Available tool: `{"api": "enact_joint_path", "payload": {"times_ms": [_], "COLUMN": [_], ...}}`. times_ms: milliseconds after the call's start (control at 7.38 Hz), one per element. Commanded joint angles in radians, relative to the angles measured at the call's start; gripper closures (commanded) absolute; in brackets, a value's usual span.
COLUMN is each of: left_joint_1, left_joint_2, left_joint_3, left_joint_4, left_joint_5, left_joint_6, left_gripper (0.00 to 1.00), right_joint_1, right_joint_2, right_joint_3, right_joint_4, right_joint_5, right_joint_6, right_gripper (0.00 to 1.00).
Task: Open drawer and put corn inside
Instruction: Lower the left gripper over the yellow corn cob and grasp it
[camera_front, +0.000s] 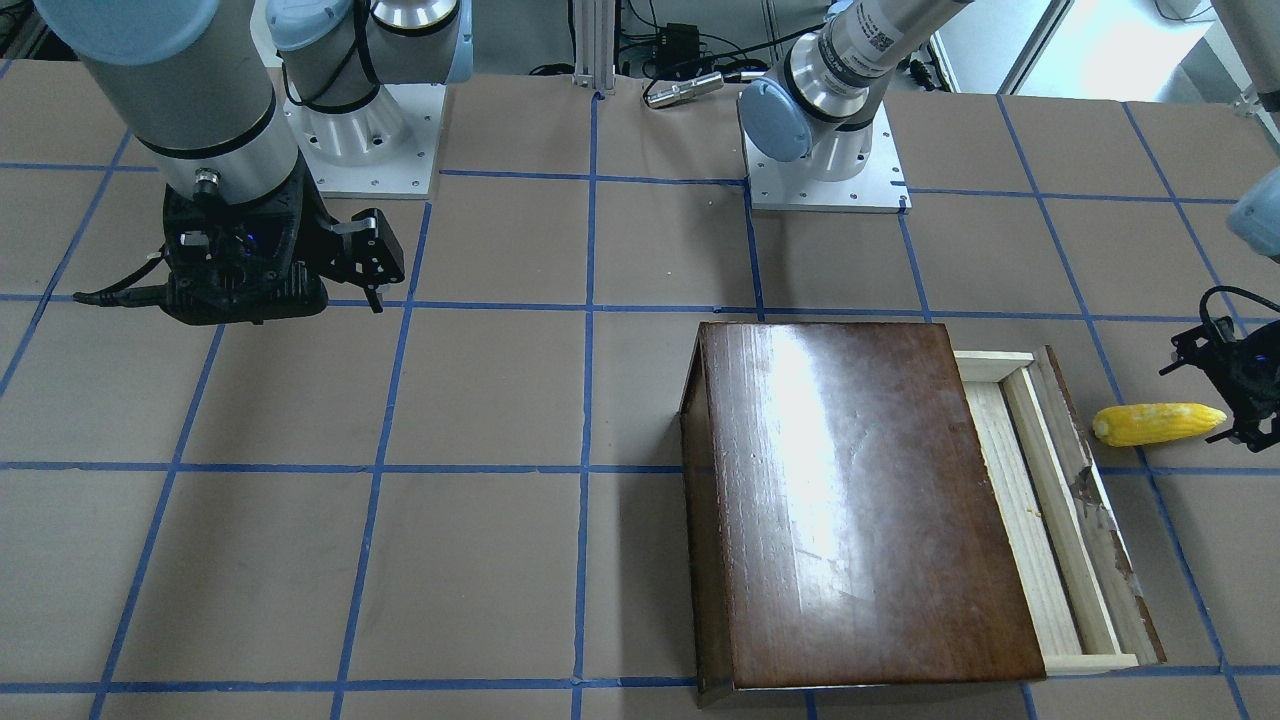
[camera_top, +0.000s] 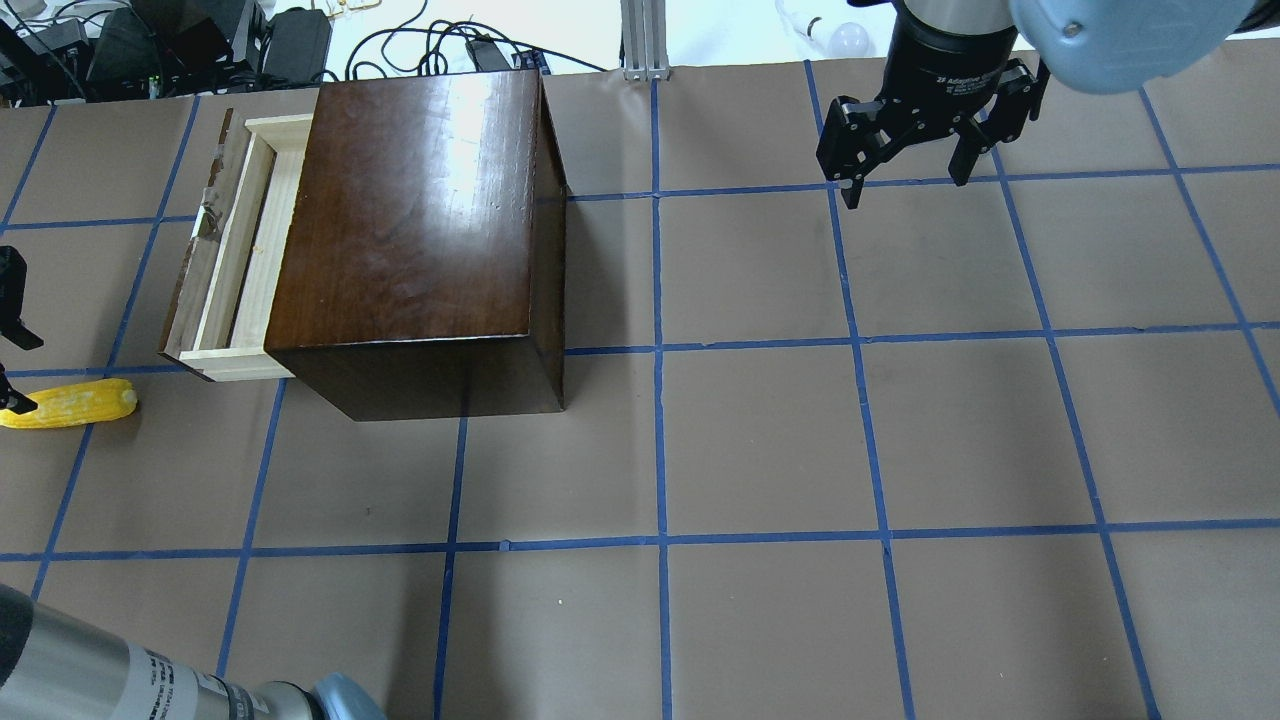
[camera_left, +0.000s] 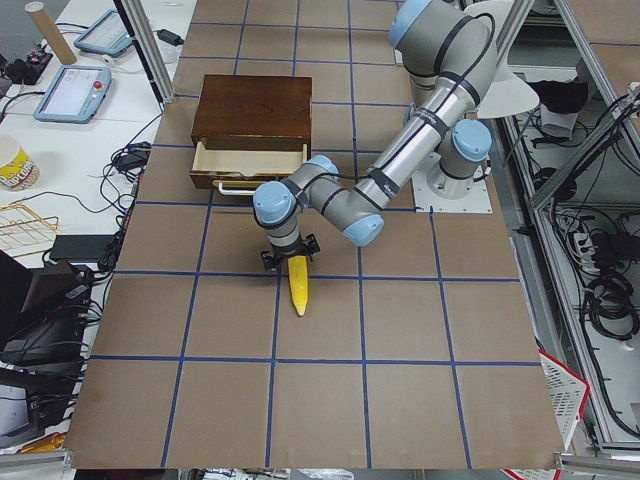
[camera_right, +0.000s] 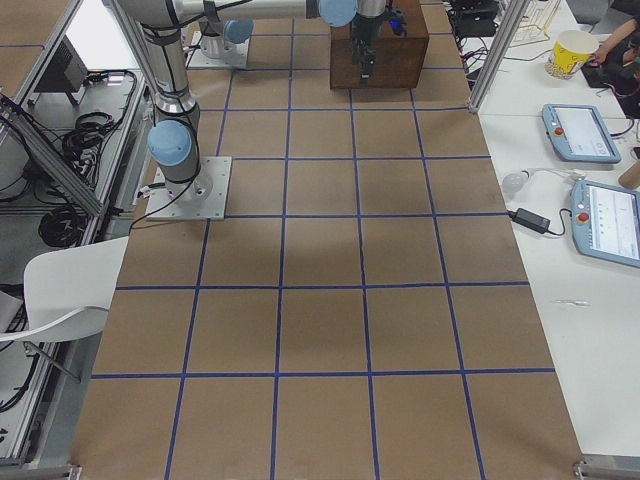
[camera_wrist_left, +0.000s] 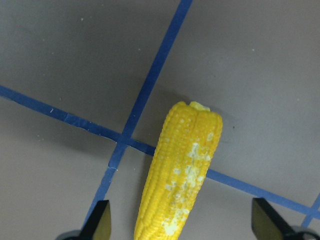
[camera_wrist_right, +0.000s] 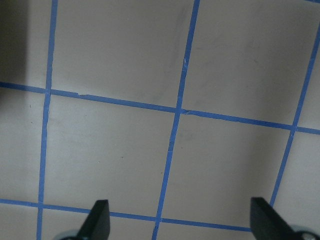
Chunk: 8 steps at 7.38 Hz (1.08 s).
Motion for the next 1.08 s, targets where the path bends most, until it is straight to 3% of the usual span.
{"api": "enact_joint_path", "payload": {"times_ms": [0,271,949], "left_joint_1": [0.058,0.063,0.042], "left_joint_2": [-0.005,-0.013,-0.047], "left_joint_3": [-0.065,-0.097,-0.096], "left_joint_4": [0.077,0.157,0.174], "left_joint_5": [-0.012,-0.027,-0.076], "left_joint_6": [0.196,0.266,0.303], "left_gripper": [0.0,0.0,0.0], "right_joint_1": [0.0,0.0,0.0], "right_joint_2": [0.0,0.0,0.0], "right_joint_3": [0.0,0.0,0.0], "right_joint_4": [0.0,-0.001,0.0], "right_joint_5": [0.0,0.0,0.0], "right_joint_6": [0.0,0.0,-0.001], "right_gripper": [0.0,0.0,0.0]}}
